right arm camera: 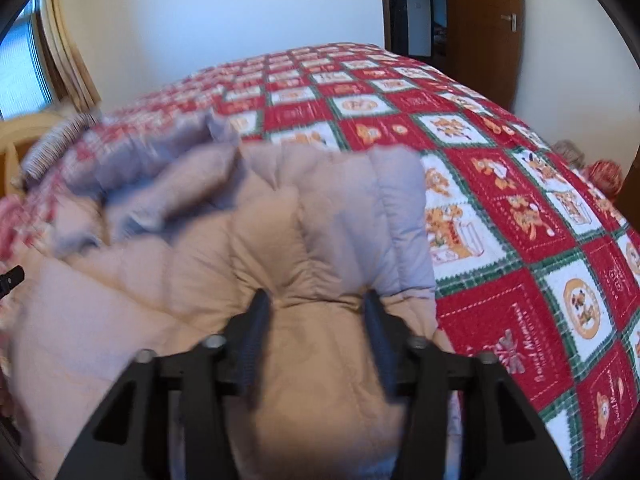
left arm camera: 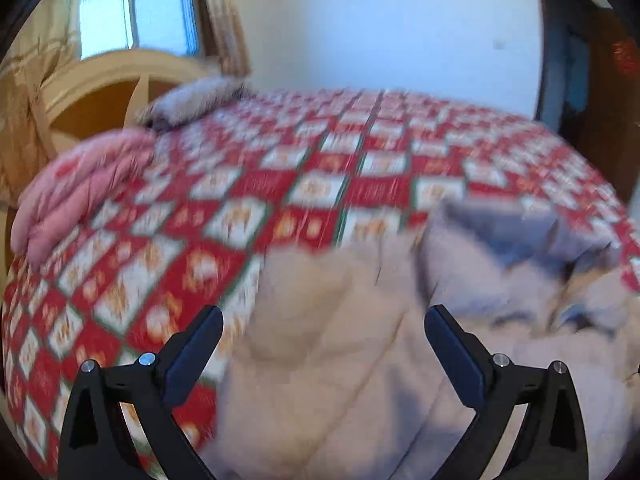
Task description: Fold large clothes
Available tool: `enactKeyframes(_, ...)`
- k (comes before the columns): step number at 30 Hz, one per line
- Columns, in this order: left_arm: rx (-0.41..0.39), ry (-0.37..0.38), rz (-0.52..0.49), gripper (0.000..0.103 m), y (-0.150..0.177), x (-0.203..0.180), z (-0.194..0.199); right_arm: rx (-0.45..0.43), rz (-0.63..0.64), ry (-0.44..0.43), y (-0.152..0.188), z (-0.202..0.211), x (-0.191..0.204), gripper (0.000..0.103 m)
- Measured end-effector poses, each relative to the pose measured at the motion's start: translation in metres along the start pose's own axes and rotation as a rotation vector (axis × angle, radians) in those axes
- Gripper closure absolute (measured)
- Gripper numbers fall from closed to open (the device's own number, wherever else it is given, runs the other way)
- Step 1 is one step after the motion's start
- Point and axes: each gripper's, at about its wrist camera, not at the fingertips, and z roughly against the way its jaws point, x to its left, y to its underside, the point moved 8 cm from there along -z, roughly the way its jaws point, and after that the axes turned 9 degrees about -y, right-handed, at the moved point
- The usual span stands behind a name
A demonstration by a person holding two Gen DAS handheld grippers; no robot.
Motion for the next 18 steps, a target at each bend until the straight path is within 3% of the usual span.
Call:
enactKeyframes(1, -0.005, 0.023, -0.014, 0.002, -0.012, -0.006, 0.001, -0.03, -0.016, -0.017, -0.008, 0.008, 0.001, 0.028)
enactKeyframes(4, 0.01, 0.068, -0.064, 0.002, -0.038, -0.03, -0.011, -0.098, -0.007, -0.063, -0.048, 0.022, 0.018, 0.025)
enactKeyframes(6, 0.003, 0.076, -0.077, 0.002, -0.054, -0.043, -0.022, -0.076, 0.005, -0.121, -0.067, 0.014, 0.033, 0.025)
enactKeyframes(9, -0.008, 0.087, -0.142, 0.002, -0.068, -0.07, -0.046, -0.056, 0.105, -0.118, -0.093, -0.003, 0.056, 0.023)
enactKeyframes(12, 0.018, 0.051, -0.223, 0.002, -0.061, -0.089, -0.075, 0.019, 0.27, -0.115, -0.103, -0.034, 0.084, 0.011)
enactKeyframes(15, 0.058, 0.057, -0.26, 0.002, -0.049, -0.103, -0.101, 0.061, 0.376, -0.091, -0.106, -0.065, 0.097, 0.011)
enactKeyframes(16, 0.063, 0.064, -0.264, 0.004, -0.046, -0.106, -0.106, 0.086, 0.403, -0.079, -0.107, -0.079, 0.101, 0.011)
enactKeyframes(17, 0.061, 0.082, -0.263, 0.016, -0.043, -0.108, -0.107, 0.099, 0.418, -0.069, -0.108, -0.087, 0.099, 0.011)
enactKeyframes(18, 0.065, 0.11, -0.267, 0.031, -0.041, -0.11, -0.106, 0.122, 0.438, -0.053, -0.109, -0.1, 0.1, 0.02)
